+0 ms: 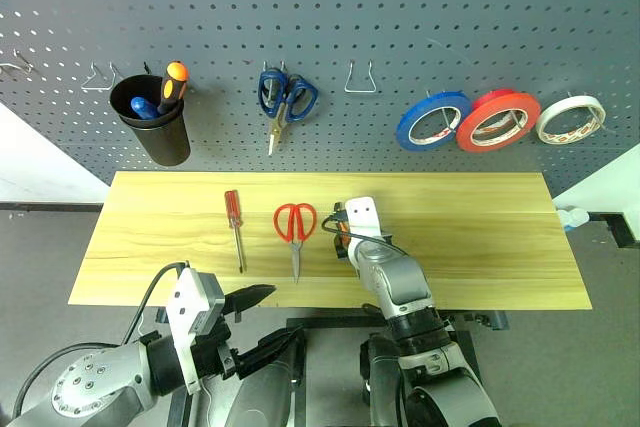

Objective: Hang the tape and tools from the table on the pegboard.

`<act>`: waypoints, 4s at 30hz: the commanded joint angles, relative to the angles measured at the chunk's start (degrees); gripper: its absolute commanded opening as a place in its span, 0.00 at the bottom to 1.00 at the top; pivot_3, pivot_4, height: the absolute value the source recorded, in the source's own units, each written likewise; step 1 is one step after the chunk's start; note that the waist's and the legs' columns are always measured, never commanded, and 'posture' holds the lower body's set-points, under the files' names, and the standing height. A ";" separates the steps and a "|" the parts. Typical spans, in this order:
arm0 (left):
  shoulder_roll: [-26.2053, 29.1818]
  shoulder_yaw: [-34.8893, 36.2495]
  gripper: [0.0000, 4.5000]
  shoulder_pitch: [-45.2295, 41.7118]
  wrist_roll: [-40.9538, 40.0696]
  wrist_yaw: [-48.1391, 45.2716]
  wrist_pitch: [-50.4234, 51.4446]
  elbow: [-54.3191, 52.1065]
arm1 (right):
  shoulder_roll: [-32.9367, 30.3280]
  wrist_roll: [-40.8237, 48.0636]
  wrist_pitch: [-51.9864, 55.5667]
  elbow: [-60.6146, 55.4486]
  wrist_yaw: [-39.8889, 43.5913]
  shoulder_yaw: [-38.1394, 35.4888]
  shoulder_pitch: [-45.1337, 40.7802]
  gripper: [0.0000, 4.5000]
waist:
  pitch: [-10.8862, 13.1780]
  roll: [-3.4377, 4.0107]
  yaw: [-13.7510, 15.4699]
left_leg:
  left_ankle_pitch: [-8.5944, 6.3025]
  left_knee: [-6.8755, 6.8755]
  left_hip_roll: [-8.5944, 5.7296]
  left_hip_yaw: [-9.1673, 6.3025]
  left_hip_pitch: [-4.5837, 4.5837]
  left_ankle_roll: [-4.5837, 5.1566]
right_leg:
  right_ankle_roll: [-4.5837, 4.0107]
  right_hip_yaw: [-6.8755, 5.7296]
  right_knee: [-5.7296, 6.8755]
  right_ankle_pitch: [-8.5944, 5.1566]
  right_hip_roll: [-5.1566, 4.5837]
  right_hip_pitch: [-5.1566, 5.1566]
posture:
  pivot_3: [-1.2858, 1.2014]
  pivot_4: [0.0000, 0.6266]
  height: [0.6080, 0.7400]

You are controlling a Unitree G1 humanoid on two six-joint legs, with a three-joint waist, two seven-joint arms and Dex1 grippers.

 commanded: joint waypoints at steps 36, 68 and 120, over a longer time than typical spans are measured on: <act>-3.09 -4.39 0.84 5.38 2.67 4.10 -2.81 -5.58 | -2.76 -0.98 7.90 3.01 6.11 3.91 -4.68 0.80 | 1.03 -0.05 -1.40 | -0.01 0.00 0.02 0.02 -0.24 0.00 | -0.02 0.00 -0.06 -0.01 -0.01 -0.20 | 0.48 0.58 0.55; -3.77 -7.13 0.84 -0.88 5.06 2.72 -4.11 -0.39 | -7.73 -0.26 16.19 -12.40 10.91 6.61 -0.26 0.47 | 1.11 -0.10 -1.37 | 0.00 -0.03 0.00 0.02 -0.35 -0.01 | 0.17 -0.02 -0.08 0.09 -0.01 -0.31 | 0.48 0.47 0.55; -8.39 -10.31 0.84 -34.65 13.98 -13.12 -14.11 31.03 | -20.49 11.85 -14.24 -32.45 25.60 -8.43 7.85 0.47 | -10.63 0.16 -1.41 | 0.16 0.06 0.20 -0.09 1.69 -0.36 | 0.20 -0.01 0.05 0.25 0.54 1.70 | 0.47 0.00 0.55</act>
